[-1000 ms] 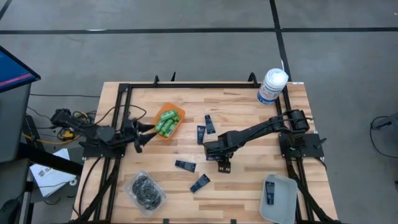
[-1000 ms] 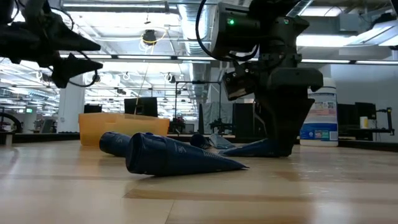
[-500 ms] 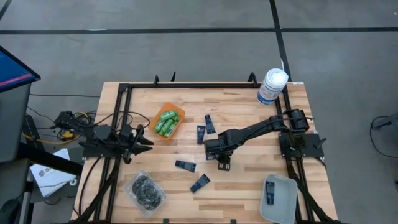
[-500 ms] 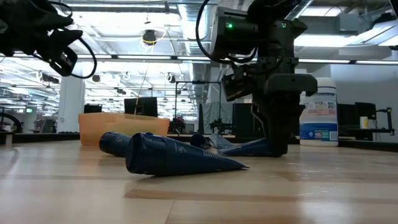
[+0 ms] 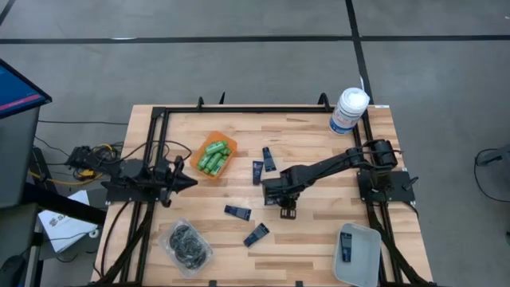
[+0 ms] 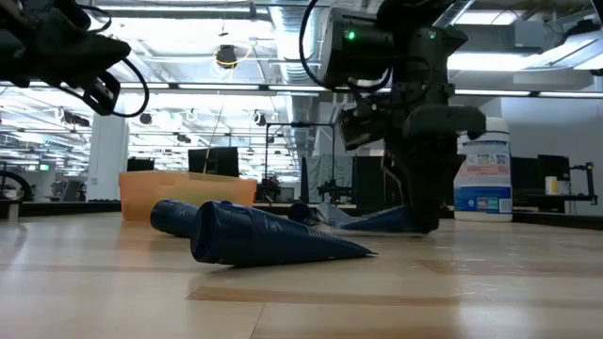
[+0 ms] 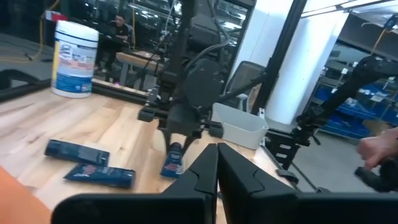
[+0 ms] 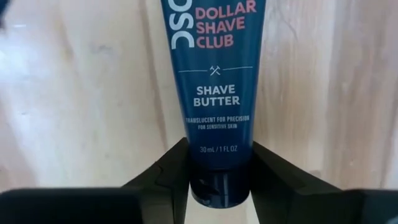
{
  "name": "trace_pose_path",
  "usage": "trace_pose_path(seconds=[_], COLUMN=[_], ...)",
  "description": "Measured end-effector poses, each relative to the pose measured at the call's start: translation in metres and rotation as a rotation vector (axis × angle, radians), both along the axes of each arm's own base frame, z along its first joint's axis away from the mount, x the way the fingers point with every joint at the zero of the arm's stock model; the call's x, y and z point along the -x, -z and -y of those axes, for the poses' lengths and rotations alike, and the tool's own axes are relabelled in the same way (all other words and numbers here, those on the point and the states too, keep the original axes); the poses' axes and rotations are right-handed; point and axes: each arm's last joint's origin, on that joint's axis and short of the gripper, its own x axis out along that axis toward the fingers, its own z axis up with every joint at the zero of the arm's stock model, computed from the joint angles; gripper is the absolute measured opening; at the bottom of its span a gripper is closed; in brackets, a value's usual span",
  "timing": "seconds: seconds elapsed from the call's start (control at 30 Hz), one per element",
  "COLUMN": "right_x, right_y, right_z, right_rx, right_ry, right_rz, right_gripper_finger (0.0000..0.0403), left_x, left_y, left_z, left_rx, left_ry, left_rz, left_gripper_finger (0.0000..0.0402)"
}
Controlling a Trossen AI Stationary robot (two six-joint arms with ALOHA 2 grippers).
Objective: Pick & Place Travel size toiletries
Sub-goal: Put the dark blue shaving cream into the gray bin
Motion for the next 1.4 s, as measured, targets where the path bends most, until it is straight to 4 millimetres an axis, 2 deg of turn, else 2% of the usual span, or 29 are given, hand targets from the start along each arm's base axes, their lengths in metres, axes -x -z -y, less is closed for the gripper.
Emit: trace_pose_path(seconds=[0.2,0.4,0.6,0.77,0.93,1.1,1.23,1.4], right_x=[0.001,0.010,0.022,0.044,0.077,0.118,0.150,0.185], right_y=[-0.009,-0.029,-0.057,-0.086,-0.118,-0.141,-0.151,-0.153], right_z=[0.002,0.004,0.006,0.001,-0.017,-0.048,-0.078,-0.111], right_rx=[-0.003,0.003,0.012,0.000,-0.030,-0.067,-0.086,-0.084], right_ry=[0.007,0.017,0.056,0.137,0.256,0.450,0.585,0.724], right_rz=[0.017,0.026,0.067,0.064,0.056,0.017,-0.025,-0.085], right_gripper_finger=[0.0118,0.0127,0.0116,0.0128,0.0120,0.0126,0.0129,0.0122], left_x=[-0.002,-0.004,-0.005,-0.005,-0.005,-0.006,-0.006,-0.006], left_y=[0.001,0.004,0.004,0.005,0.002,0.002,0.002,0.001], left_z=[-0.008,-0.016,-0.025,-0.029,-0.029,-0.029,-0.029,-0.029], left_rx=[-0.050,-0.052,-0.048,-0.047,-0.050,-0.049,-0.049,-0.049], left_ry=[-0.042,-0.050,-0.126,-0.168,-0.181,-0.182,-0.181,-0.180], left_rz=[-0.008,-0.038,-0.050,-0.051,-0.029,-0.021,-0.022,-0.019], left_gripper_finger=[0.0005,0.0002,0.0002,0.0002,0.0001,0.0002,0.0002,0.0002])
